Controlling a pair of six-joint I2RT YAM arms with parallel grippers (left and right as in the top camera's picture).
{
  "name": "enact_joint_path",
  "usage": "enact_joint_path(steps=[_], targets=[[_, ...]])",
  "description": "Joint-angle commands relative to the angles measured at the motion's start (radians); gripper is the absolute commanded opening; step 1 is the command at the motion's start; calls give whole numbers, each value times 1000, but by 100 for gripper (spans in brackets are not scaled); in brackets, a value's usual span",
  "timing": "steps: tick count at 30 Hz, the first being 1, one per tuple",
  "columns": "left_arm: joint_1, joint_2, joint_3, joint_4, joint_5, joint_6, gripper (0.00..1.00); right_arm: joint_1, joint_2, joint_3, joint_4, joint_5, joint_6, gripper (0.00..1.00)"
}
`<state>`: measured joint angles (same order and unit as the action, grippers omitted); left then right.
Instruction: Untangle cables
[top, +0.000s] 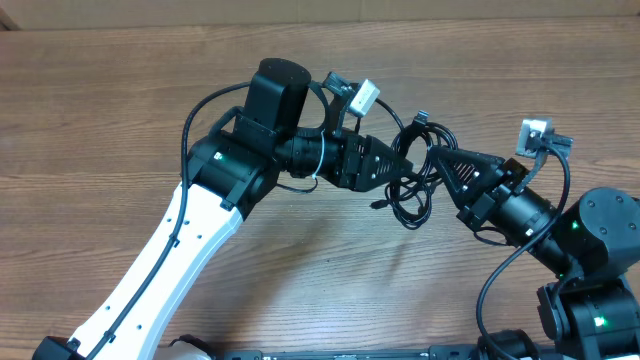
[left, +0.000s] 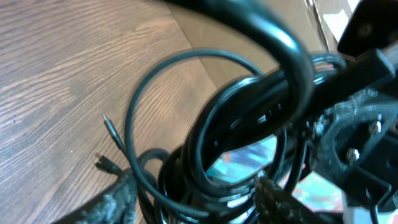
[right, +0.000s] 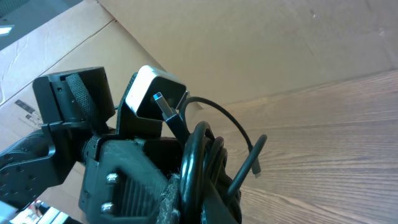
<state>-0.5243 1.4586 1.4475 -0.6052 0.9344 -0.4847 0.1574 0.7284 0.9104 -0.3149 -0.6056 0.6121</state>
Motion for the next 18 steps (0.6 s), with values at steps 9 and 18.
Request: enact_joint_path(steps=[9,18], targets=[[-7,-24,21,19,-2,-3,4,-2,-8,23,12,-85,16,4],[-6,-24,21,-99,-295,-71,4,-2,-8,23,24,-135,-19,4]])
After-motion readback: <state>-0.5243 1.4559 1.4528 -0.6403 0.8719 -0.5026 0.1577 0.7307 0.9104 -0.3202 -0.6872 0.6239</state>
